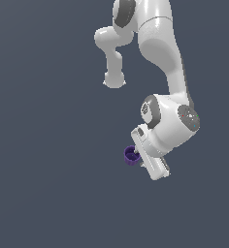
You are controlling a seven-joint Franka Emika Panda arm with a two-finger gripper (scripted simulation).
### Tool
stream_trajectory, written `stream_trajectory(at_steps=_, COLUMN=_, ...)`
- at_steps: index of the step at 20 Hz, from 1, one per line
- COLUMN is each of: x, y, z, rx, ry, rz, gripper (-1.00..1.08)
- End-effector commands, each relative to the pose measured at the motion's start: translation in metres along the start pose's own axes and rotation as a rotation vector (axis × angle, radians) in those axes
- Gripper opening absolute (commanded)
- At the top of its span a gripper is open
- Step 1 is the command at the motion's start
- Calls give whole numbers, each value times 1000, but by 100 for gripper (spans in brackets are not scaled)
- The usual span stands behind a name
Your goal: Pick up the object and move it to a goal position.
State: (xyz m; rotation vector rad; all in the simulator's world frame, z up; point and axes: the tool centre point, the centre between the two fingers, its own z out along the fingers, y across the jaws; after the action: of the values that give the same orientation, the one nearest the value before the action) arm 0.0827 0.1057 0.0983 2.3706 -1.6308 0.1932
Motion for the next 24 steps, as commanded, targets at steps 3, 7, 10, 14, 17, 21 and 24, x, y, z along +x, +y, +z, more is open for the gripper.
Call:
stream_trajectory(at_steps=3, x=0, y=0, z=4, rx=0, ry=0, rz=1, gripper=28)
stream_trajectory(at_steps=7, x=0, y=0, z=22, rx=0, ry=1, rz=3, gripper=28)
stream_trajectory(at_steps=10, x=0, y=1, z=30, rx=0, ry=1, rz=4, gripper=28)
stream_trajectory(at_steps=14, x=0, y=1, z=30, rx=0, ry=1, rz=4, gripper=-100)
stream_trajectory(at_steps=17, x=0, y=1, z=30, rx=0, ry=1, rz=4, gripper=-100)
stream_trajectory(at_steps=21, x=0, y=1, z=30, rx=0, ry=1, rz=4, gripper=-100)
stream_trajectory(at_steps=24, x=0, y=0, z=29, rx=3, ry=2, rz=1, gripper=-100)
